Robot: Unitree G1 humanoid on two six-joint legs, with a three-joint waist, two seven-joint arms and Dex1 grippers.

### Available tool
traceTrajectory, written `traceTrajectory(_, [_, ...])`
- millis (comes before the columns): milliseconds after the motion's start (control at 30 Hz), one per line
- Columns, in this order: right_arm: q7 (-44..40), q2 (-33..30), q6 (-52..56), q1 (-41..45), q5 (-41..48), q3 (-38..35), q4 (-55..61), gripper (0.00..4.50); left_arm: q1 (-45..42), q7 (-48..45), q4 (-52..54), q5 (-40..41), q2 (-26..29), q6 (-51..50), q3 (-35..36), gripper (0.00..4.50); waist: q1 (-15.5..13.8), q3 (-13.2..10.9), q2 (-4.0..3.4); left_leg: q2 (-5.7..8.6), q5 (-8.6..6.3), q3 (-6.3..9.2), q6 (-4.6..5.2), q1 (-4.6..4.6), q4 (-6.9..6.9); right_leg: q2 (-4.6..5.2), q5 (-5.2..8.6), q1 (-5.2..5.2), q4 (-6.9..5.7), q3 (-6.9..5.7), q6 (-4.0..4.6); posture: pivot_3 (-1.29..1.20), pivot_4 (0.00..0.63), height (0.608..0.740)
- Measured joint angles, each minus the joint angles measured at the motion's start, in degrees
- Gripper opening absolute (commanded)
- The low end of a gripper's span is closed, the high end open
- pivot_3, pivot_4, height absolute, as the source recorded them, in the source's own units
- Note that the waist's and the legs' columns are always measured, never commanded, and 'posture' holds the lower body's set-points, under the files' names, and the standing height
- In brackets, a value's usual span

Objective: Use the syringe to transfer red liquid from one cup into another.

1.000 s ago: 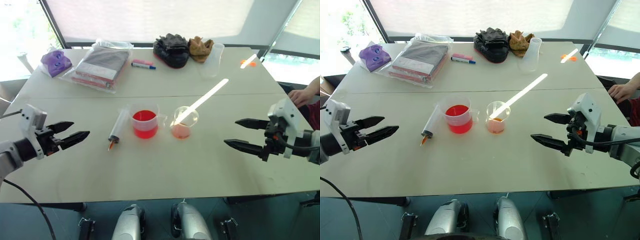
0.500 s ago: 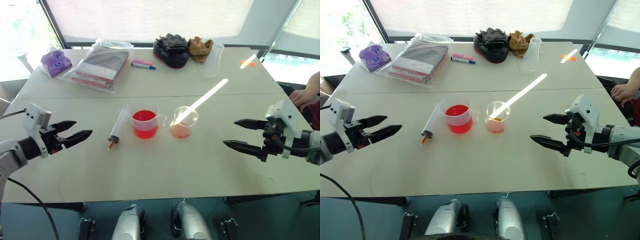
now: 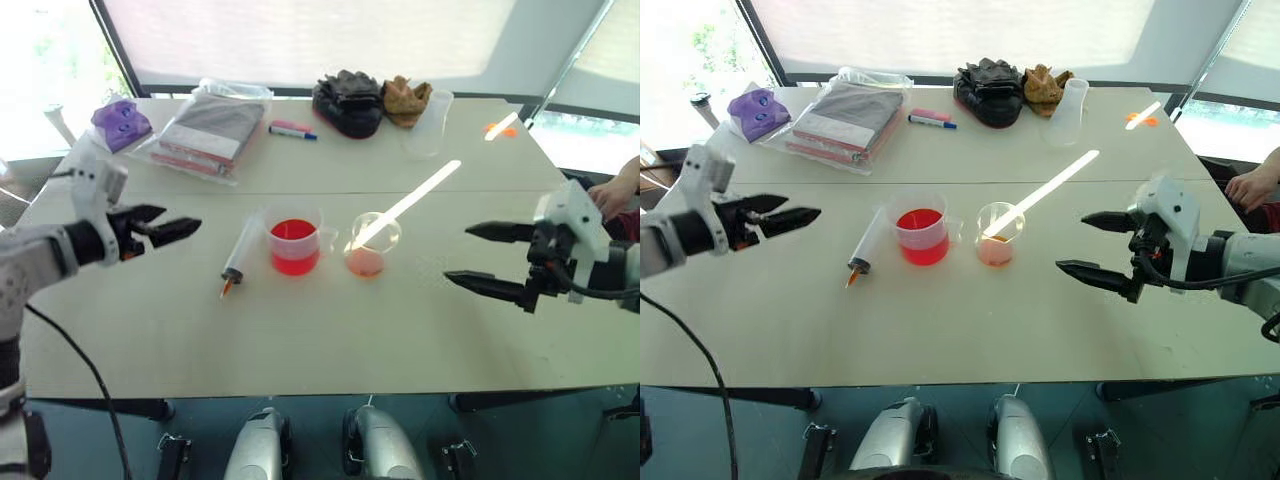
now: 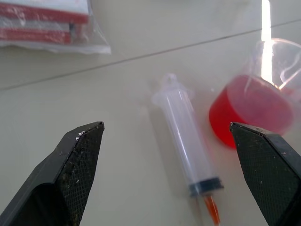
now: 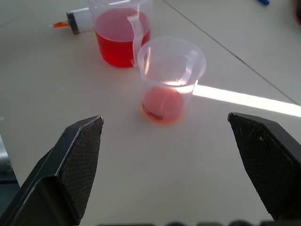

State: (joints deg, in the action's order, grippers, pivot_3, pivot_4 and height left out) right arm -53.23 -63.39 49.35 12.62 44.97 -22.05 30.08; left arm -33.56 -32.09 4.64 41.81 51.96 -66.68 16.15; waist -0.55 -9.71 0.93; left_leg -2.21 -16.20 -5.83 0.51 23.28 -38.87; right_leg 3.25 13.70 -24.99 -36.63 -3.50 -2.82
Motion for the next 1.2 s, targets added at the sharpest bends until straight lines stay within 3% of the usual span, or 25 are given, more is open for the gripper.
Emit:
traceTrajectory(200, [1.4, -0.8, 2.0, 7.2, 4.0, 1.3, 2.5, 4.44, -11.2, 4.4, -8.2, -4.2, -4.3, -12.0, -11.0, 4.5, -0.1, 0.0, 0.08, 0.06, -0.04, 0.0, 0.07, 0.01, -0.25, 0.09, 0.05, -0.01, -0.33, 0.04, -0.09, 0.0, 0.15, 0.74])
traceTrajectory(333, [2.5, -0.9, 3.6, 8.0, 6.0, 2.3, 4.6, 4.44, -16.2, 6.5, -15.3, -7.2, -9.2, -15.7, -13.5, 4.5, -0.2, -0.1, 0.1, 0.11, -0.04, 0.02, 0.07, 0.03, -0.27, 0.15, 0.06, -0.05, -0.41, 0.05, -0.11, 0.0, 0.15, 0.74])
traceTrajectory(667, [3.9, -3.0, 5.2, 9.8, 8.5, 3.4, 6.5, 4.44, -25.6, 7.3, -28.0, -14.6, -16.7, -15.8, -19.7, 4.5, -0.1, -0.1, 0.14, 0.17, -0.04, 0.02, 0.07, 0.05, -0.28, 0.28, 0.07, -0.1, -0.48, 0.05, -0.12, 0.0, 0.15, 0.74])
traceTrajectory(967, [5.8, -2.3, 4.3, 7.2, 7.3, 3.7, 6.9, 4.44, -32.9, 0.9, -42.0, -20.7, -18.5, -10.0, -26.5, 4.5, -0.2, -0.1, 0.16, 0.21, -0.05, 0.0, 0.1, 0.1, -0.29, 0.29, 0.08, -0.16, -0.49, 0.04, -0.14, 0.0, 0.15, 0.74])
traceTrajectory(1200, [7.0, -1.9, 3.6, 3.9, 6.6, 3.5, 8.2, 4.44, -37.0, -3.1, -46.9, -23.9, -19.6, -8.0, -27.7, 4.5, 0.0, -0.1, 0.17, 0.27, -0.11, -0.01, 0.2, 0.15, -0.29, 0.33, 0.15, -0.19, -0.48, 0.05, -0.27, 0.0, 0.15, 0.74])
